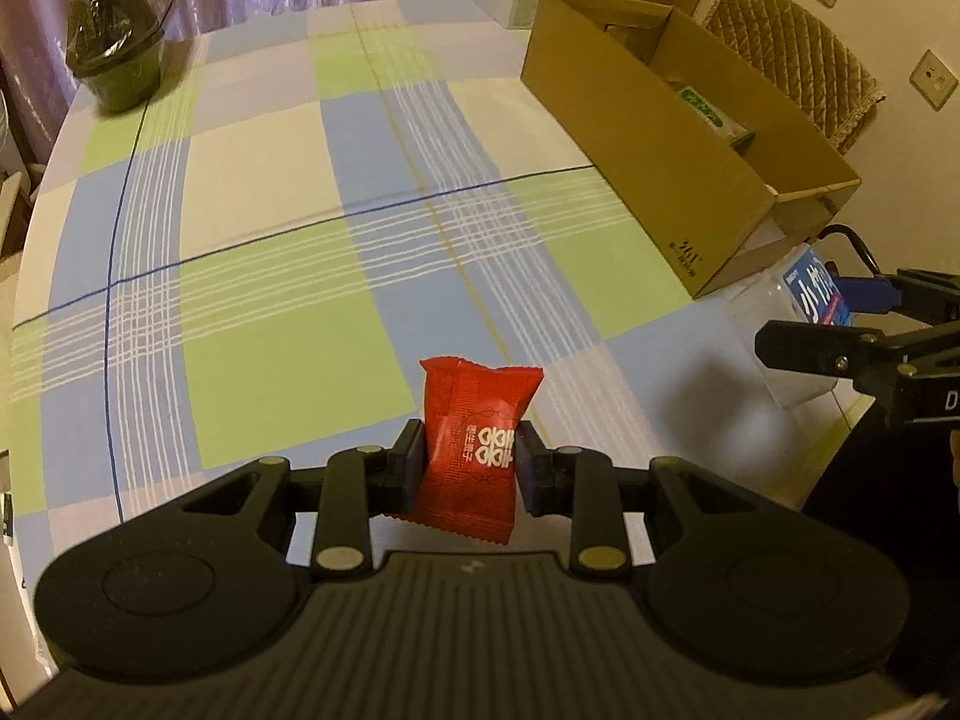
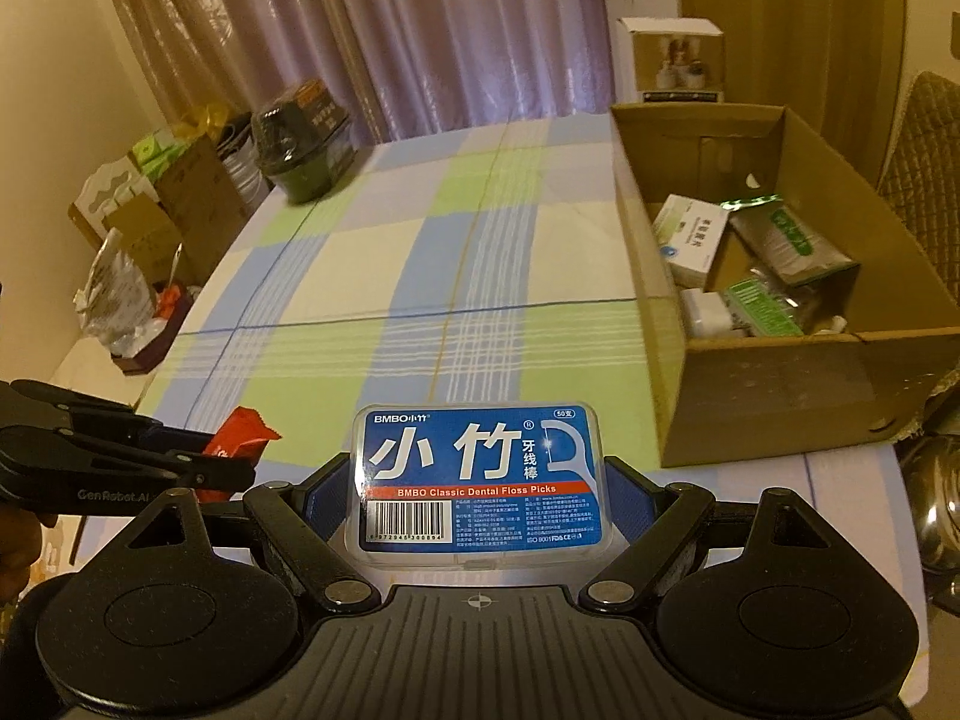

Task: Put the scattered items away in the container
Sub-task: 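Carry the candy packet in the left tool while the right tool carries the floss-pick box to the cardboard box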

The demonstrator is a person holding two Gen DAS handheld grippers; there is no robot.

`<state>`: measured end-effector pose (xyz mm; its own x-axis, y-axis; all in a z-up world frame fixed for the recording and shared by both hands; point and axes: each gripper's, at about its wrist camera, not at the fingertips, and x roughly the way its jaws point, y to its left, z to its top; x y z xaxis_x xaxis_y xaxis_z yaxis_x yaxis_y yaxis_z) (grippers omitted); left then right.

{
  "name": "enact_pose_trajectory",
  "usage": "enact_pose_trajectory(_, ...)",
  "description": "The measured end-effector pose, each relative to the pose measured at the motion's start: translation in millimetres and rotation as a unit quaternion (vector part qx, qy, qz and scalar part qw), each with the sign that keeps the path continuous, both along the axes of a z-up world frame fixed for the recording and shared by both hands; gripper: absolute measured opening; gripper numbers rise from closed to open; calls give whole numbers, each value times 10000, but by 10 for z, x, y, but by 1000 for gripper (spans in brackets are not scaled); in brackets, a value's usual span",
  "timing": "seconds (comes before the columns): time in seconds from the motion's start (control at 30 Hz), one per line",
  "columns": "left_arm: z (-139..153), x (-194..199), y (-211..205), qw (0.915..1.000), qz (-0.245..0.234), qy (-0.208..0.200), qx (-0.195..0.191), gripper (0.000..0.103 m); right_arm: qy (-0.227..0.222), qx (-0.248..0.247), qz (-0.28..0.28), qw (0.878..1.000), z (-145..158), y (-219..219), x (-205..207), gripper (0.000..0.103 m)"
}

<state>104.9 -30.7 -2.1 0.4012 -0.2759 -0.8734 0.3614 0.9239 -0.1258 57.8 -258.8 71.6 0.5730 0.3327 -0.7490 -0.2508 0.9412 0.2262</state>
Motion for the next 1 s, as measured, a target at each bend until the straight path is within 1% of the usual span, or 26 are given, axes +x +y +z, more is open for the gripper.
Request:
enact_pose_trajectory(0.3,117,-83,-156,9999,-93,-90,31,26,-148,100,-157,9997,139,-194,-45,87)
enact_pose_trajectory(0.8,215,-64,-369,9995,-239,-143,126,26,-258,208,-445,9985,194,-497,-53,87)
enact_pose_trajectory(0.9,240,-30,-431,9996,-250,-134,89,26,-321,210,-557,9977,217,-599,-37,87)
enact_pose_trajectory(1.0,282,31,-533,9996,-241,-103,-40,26,-401,238,-684,9966,268,-722,-14,87)
